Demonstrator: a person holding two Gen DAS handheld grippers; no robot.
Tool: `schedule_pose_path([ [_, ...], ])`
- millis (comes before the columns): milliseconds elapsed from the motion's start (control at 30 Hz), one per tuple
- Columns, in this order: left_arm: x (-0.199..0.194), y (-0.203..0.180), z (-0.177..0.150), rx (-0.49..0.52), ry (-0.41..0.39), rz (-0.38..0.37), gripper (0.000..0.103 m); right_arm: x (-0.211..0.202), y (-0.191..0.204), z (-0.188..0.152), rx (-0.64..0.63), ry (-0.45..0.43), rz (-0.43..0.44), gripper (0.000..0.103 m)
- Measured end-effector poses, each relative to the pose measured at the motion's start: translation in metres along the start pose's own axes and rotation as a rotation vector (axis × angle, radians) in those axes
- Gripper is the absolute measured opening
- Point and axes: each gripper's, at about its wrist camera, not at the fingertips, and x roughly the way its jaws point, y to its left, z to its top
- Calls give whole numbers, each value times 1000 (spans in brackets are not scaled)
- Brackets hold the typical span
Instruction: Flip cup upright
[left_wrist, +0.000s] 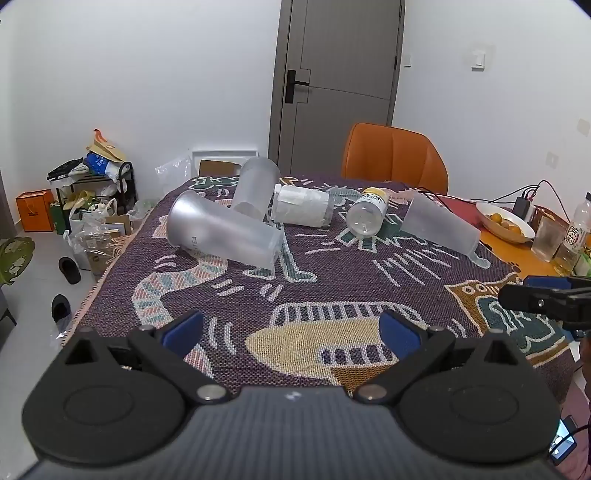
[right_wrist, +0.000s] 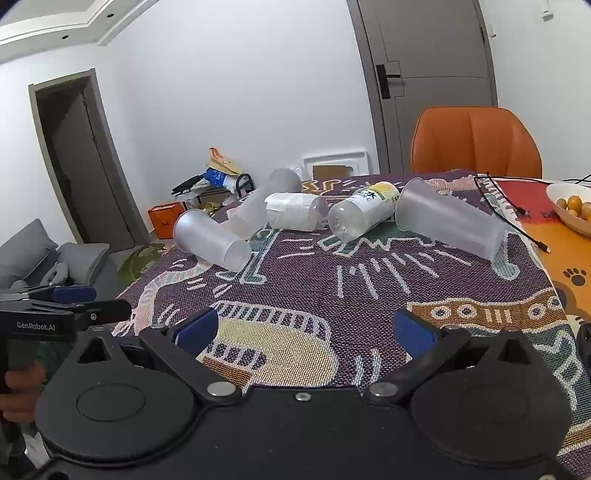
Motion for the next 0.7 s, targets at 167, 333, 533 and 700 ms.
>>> schedule_pose_path([
  [167, 0, 1, 0, 2, 0, -1, 101, 0, 0, 0, 0, 2, 3, 103],
  [333, 0, 0, 0, 7, -1, 11, 101, 1, 0, 0, 2, 3, 4, 103],
  [533, -2, -1, 0, 9, -3, 18, 101, 1, 2, 1, -1, 1, 6, 103],
  [700, -4, 1, 3, 8, -3, 16, 101, 0, 1, 0, 1, 0, 9, 103],
])
